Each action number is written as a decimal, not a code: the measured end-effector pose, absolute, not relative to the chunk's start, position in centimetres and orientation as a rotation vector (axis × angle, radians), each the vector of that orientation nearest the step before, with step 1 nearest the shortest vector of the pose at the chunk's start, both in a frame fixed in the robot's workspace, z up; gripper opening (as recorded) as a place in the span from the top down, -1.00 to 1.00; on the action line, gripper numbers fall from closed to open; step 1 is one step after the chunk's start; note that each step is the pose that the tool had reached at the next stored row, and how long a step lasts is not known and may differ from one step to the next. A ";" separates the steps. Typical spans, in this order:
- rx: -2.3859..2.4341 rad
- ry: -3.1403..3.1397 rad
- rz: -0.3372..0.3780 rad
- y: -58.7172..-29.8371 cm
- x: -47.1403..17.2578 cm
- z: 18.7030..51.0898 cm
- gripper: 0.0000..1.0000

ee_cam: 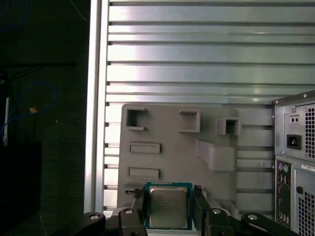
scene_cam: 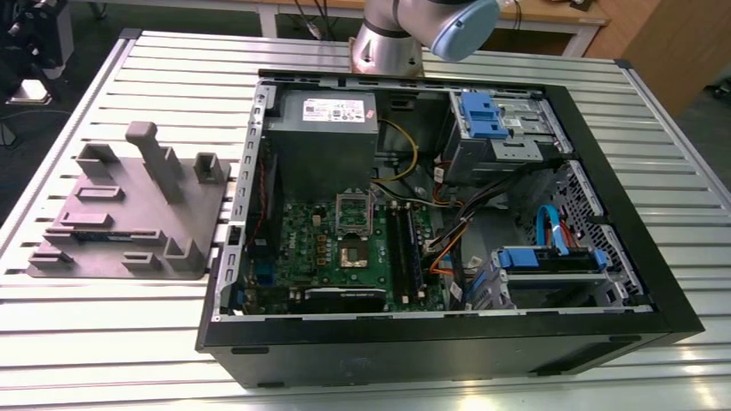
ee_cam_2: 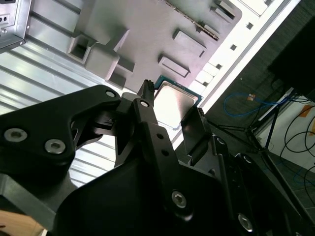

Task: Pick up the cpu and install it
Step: 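Pick up the cpu and move it towards the insertion slot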

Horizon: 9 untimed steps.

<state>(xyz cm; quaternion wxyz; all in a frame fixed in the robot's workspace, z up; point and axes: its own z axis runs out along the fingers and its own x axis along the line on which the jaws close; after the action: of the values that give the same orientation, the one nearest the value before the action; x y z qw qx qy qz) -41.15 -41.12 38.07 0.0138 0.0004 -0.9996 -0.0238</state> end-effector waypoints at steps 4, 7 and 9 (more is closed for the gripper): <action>0.001 -3.113 -0.074 -41.1 -40.4 38.1 0.06; 0.001 -3.113 -0.074 -41.1 -39.8 38.1 0.06; 0.001 -3.113 -0.074 -41.1 -39.5 38.1 0.06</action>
<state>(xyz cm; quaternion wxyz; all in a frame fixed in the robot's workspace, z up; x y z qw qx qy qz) -39.46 -41.12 38.08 0.0140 0.0004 -0.9996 -0.0237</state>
